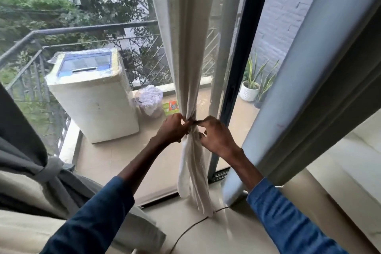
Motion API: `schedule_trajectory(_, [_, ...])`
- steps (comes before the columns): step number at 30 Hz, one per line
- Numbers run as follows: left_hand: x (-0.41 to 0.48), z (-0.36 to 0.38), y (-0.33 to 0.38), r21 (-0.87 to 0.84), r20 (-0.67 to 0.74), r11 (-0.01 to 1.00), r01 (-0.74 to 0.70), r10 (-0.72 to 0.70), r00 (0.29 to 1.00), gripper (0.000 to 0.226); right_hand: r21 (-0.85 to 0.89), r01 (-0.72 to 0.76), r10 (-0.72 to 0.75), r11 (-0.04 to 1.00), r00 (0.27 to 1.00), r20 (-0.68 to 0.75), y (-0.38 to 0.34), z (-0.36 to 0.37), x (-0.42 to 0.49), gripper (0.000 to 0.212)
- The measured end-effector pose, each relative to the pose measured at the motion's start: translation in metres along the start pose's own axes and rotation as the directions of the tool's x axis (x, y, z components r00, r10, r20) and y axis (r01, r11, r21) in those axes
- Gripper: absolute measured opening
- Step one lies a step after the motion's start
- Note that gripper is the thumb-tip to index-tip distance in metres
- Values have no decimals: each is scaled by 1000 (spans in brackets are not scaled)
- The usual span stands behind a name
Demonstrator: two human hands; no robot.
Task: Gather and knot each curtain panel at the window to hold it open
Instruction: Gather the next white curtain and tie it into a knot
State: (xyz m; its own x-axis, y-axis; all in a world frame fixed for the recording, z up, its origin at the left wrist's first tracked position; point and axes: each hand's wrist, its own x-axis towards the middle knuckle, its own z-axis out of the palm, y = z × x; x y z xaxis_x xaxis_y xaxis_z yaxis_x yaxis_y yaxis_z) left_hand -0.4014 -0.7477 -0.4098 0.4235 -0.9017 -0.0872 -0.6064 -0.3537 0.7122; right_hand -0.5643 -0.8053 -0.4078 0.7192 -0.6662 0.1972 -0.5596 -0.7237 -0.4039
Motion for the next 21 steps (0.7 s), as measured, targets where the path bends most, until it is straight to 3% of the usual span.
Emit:
schedule_trajectory(4, [3, -2, 16, 121, -190, 992, -45, 68, 979, 44, 92, -27, 37, 995, 994, -103, 9, -18, 7, 35])
schedule_trajectory(8, [-5, -6, 64, 235, -250, 944, -230, 288, 925, 28, 81, -45, 61, 996, 976, -209, 18, -52, 16, 28])
schedule_trajectory(12, [-12, -10, 126, 204, -310, 887, -414, 460, 832, 18, 81, -7, 34, 997, 938, -345, 25, -103, 21, 25])
schedule_trajectory(17, [-19, -26, 222, 152, -340, 772, -618, 628, 700, 24, -21, 40, -45, 999, 818, -573, 29, -187, 12, 30])
schedule_trajectory(21, [-3, -34, 282, 73, -363, 681, -729, 699, 616, 22, -50, -49, 1, 998, 722, -692, 36, -254, 2, 13])
